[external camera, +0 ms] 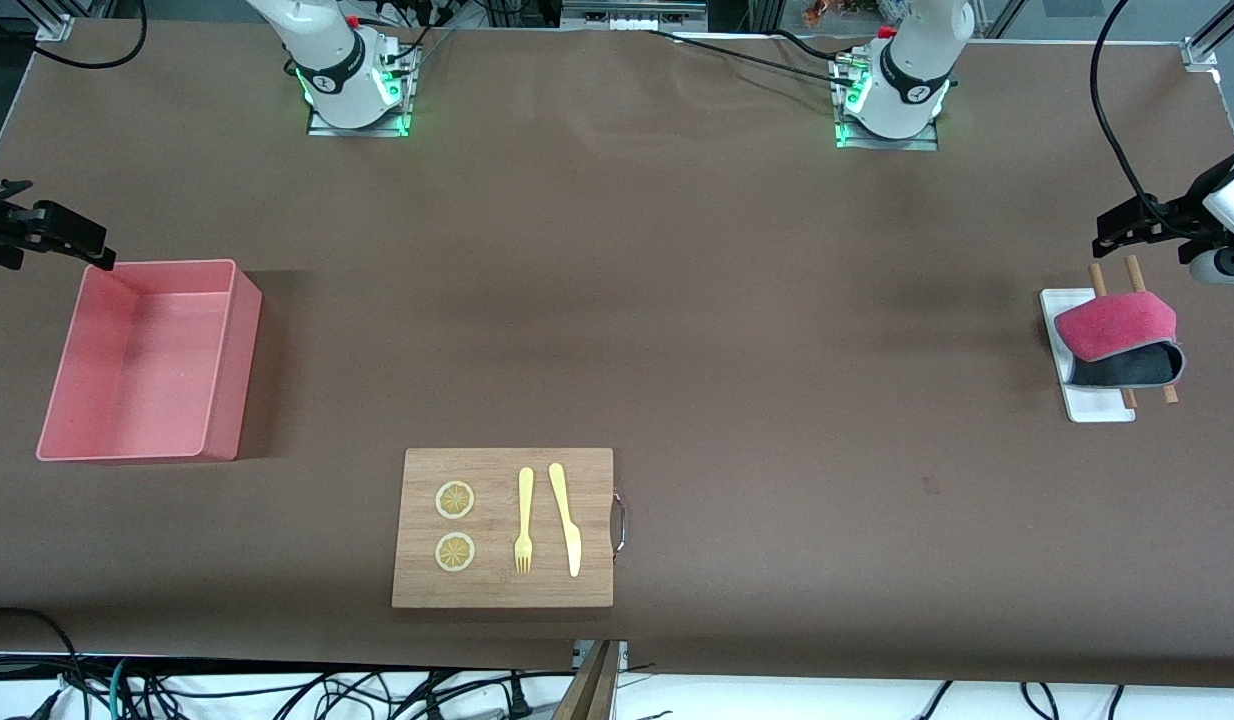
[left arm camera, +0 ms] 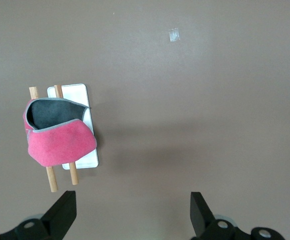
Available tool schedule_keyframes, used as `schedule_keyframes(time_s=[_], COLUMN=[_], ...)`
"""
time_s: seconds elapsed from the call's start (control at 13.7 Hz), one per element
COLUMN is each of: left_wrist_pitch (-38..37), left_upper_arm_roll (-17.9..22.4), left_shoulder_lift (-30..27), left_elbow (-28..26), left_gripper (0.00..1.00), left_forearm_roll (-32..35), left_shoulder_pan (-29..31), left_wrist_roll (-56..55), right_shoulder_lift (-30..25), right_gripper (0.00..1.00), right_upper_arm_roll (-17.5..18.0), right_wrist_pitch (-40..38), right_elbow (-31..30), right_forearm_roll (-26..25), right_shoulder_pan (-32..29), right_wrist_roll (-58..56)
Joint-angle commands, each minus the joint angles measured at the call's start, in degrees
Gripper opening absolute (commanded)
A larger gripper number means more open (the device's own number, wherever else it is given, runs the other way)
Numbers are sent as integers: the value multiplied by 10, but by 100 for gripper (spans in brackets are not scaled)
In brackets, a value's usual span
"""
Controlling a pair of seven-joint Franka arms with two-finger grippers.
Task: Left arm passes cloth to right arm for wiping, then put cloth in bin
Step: 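Lower the left gripper onto the pink cloth on the white holder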
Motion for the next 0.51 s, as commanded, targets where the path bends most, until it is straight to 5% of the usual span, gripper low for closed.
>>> schedule_keyframes(time_s=[0.0,0.44], left_wrist_pitch=[-8,-26], left_upper_arm_roll=[-11,-12], left_shoulder_lift=[-3,18], left_elbow=[8,45], left_gripper=[100,100], left_forearm_roll=[-9,-9], left_shoulder_pan=[2,3], left_wrist_roll=[-13,-18], right_shoulder_lift=[6,6], right_gripper=[100,100], right_upper_arm_roll=[-2,-2], right_wrist_pitch=[0,0], right_elbow=[12,12], right_forearm_roll=[9,10], right_shoulder_pan=[-1,0], right_wrist_roll=[-4,-4])
